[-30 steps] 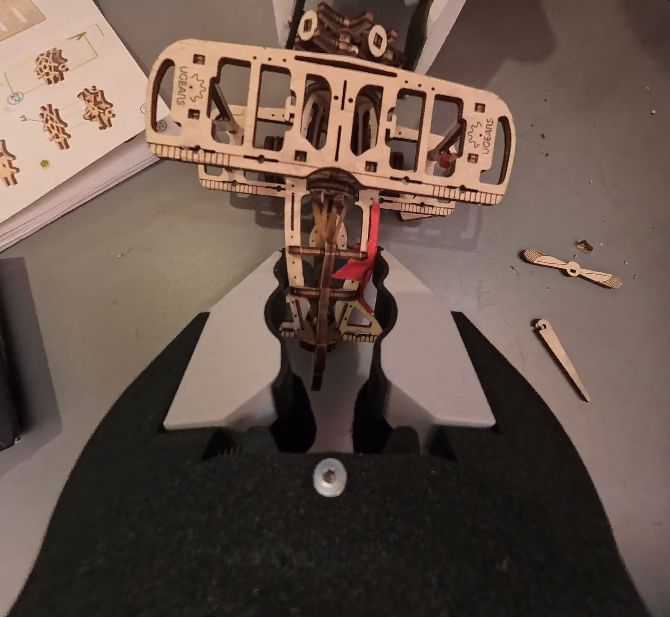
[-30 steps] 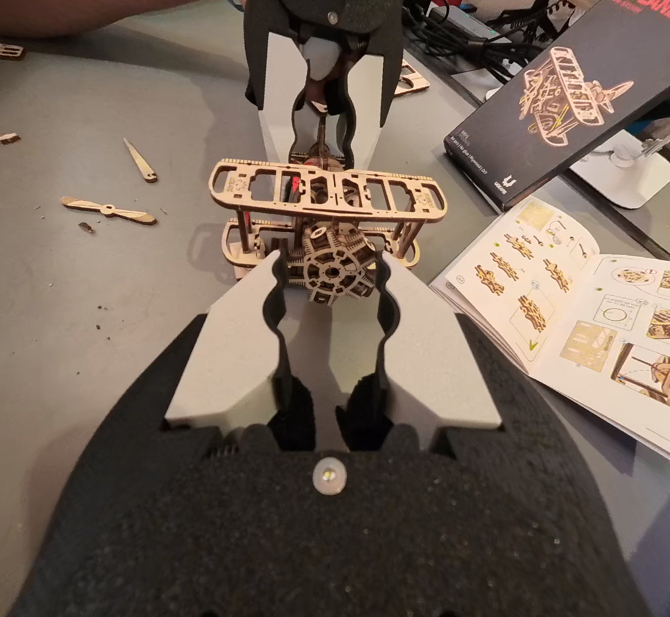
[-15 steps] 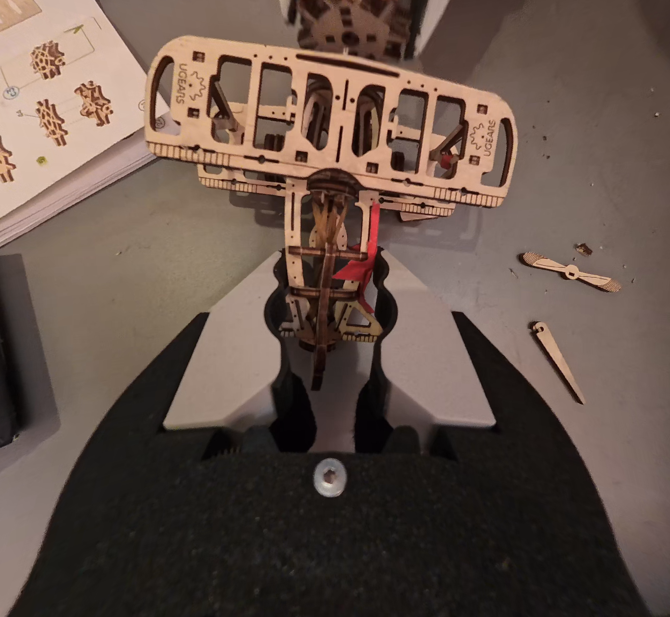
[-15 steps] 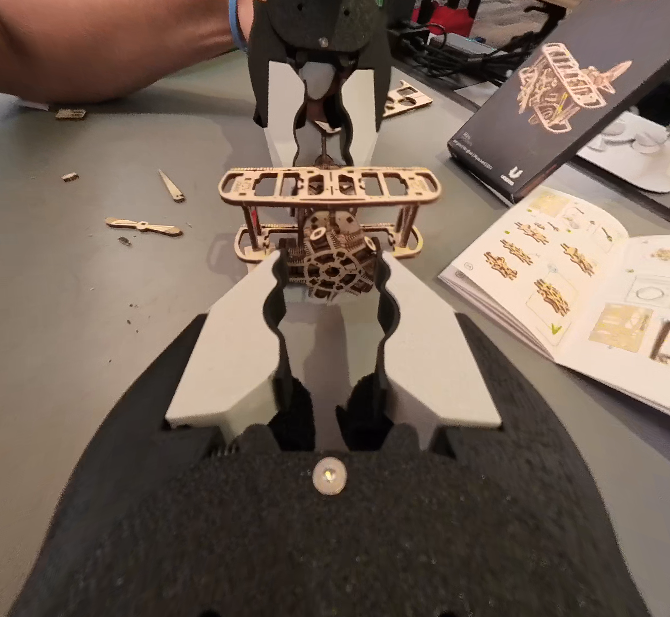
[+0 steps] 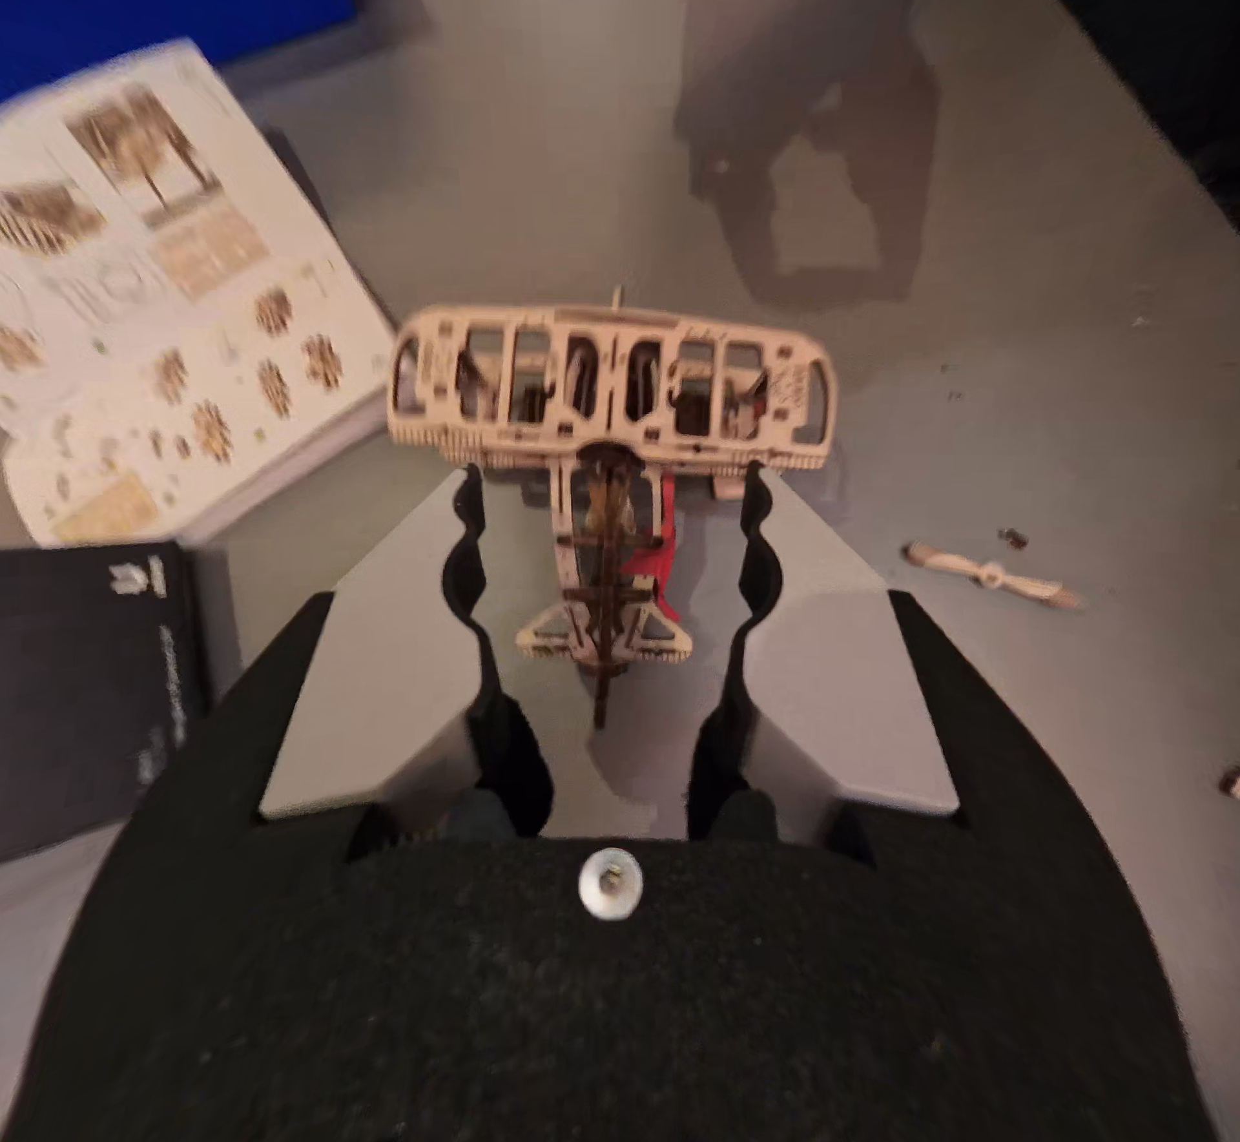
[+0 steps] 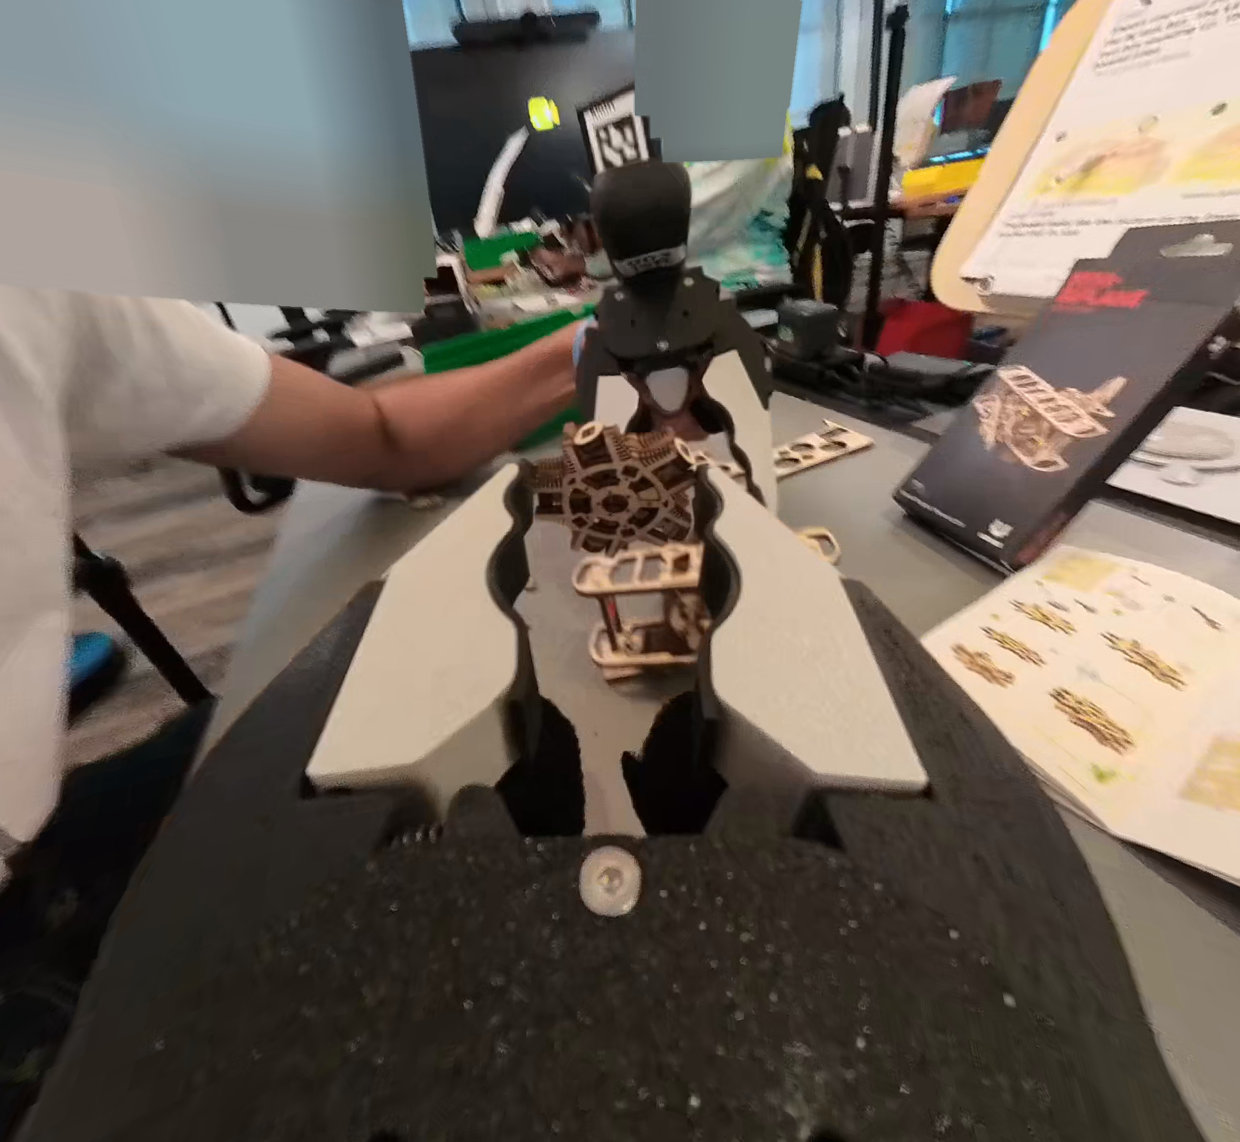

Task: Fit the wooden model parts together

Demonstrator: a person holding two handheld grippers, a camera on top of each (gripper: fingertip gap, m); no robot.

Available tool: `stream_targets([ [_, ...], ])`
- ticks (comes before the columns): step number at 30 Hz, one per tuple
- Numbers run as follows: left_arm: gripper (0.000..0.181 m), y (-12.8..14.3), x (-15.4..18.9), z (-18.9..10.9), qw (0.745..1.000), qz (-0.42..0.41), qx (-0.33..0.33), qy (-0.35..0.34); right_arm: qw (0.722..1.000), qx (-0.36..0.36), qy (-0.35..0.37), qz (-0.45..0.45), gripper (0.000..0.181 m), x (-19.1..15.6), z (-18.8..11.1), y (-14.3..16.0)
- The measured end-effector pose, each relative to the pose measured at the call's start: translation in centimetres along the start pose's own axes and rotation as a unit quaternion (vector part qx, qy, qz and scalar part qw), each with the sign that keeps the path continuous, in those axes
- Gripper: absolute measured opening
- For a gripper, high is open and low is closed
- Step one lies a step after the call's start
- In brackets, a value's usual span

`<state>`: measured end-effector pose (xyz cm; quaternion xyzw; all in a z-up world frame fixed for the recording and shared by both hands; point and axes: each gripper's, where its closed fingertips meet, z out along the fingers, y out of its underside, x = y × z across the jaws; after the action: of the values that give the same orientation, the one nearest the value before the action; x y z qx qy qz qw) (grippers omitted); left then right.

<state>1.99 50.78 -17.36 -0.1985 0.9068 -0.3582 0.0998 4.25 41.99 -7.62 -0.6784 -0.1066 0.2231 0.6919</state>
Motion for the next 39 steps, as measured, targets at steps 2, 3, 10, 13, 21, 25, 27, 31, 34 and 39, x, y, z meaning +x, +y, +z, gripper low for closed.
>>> stream_targets([
  [2,0.077,-3.0,0.8,-0.4,0.999,0.03,0.039,-0.018,0.999,0.025,-0.033,0.016,0.047,-0.9,0.1,-0.7],
  [3,0.074,-4.4,1.2,-0.4,0.997,0.047,0.05,-0.034,0.998,0.042,-0.043,0.017,0.047,-1.2,0.1,-1.2],
  [10,0.069,-11.2,2.9,-1.9,0.986,0.055,0.128,-0.09,0.979,0.169,-0.101,0.049,0.047,-2.5,-0.4,-4.9],
  [13,0.061,-14.3,3.7,-2.8,0.975,0.024,0.202,-0.088,0.975,0.193,-0.106,0.03,0.047,-2.9,-0.5,-5.7],
  [21,0.062,-17.1,5.1,-4.0,0.962,0.052,0.224,-0.15,0.968,0.213,-0.135,0.002,0.047,-5.0,-0.2,-6.9],
  [25,0.06,-18.0,5.8,-4.2,0.957,0.053,0.24,-0.155,0.967,0.214,-0.132,-0.037,0.047,-5.7,0.1,-7.3],
  [27,0.059,-17.8,5.1,-4.4,0.954,0.054,0.233,-0.181,0.967,0.214,-0.125,-0.068,0.047,-6.2,0.2,-7.6],
  [31,0.052,-18.3,5.6,-4.9,0.951,0.061,0.249,-0.175,0.964,0.213,-0.119,-0.102,0.047,-7.0,0.4,-8.3],
  [34,0.051,-18.4,5.9,-5.2,0.952,0.054,0.254,-0.165,0.963,0.218,-0.118,-0.107,0.047,-7.2,0.3,-8.8],
  [39,0.038,-18.8,6.3,-5.4,0.953,0.024,0.268,-0.14,0.963,0.214,-0.095,-0.136,0.047,-7.0,0.2,-9.0],
])
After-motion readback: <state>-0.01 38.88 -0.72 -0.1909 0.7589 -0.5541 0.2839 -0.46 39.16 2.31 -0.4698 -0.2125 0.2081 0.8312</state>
